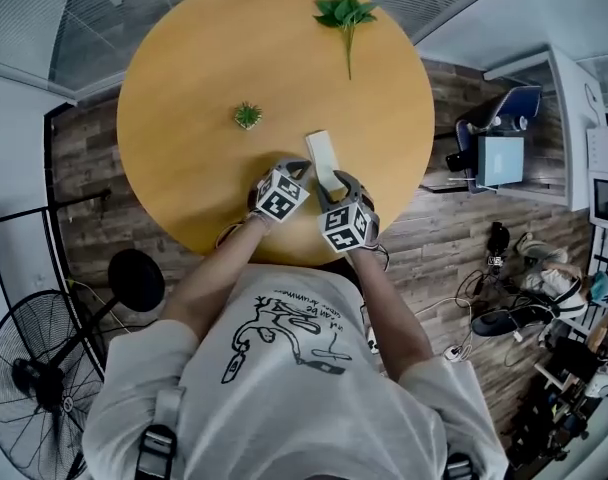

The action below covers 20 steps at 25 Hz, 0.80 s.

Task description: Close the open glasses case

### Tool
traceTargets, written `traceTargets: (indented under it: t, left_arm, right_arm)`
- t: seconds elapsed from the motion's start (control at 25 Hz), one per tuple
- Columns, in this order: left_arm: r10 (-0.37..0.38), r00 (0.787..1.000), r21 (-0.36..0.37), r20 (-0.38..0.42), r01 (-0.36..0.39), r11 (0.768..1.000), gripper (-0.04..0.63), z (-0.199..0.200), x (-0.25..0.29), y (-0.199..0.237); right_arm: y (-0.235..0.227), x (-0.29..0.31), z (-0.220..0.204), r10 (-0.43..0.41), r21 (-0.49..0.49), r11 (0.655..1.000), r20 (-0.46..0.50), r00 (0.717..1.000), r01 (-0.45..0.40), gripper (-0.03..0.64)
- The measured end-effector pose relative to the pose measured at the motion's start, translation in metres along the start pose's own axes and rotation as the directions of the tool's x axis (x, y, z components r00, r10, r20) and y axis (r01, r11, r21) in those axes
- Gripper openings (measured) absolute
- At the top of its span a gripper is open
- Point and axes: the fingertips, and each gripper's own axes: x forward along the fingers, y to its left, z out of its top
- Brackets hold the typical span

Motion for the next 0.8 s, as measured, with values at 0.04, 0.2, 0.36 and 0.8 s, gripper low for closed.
traceTargets:
  t: [0.04, 0.2, 0.36, 0.8]
  left_arm:
    - [-0.002, 1.000, 0.003, -0.008, 0.002, 1.000, 0.020, -0.001, 0.003, 0.000]
    - [-0.007, 0.999, 0.008, -0.033, 0.007, 1.000, 0.020, -0.006, 0.015, 0.000]
    - [-0.011, 0.999, 0.010, -0.049, 0.012, 1.000, 0.020, -0.011, 0.025, 0.001]
    - [-0.008, 0.997, 0.018, -0.082, 0.010, 1.000, 0.020, -0.019, 0.039, 0.003]
  right_arm:
    - [0.000, 0.002, -0.002, -0.001, 0.000, 1.000, -0.005, 1.000, 0.001, 0.201]
    - [-0.001, 0.008, -0.009, -0.004, -0.010, 1.000, -0.019, 1.000, 0.004, 0.204]
    - [0.000, 0.015, -0.016, -0.009, -0.014, 1.000, -0.034, 0.999, 0.009, 0.209]
    - [0.001, 0.035, -0.035, -0.010, -0.047, 0.999, -0.091, 0.996, 0.006, 0.233]
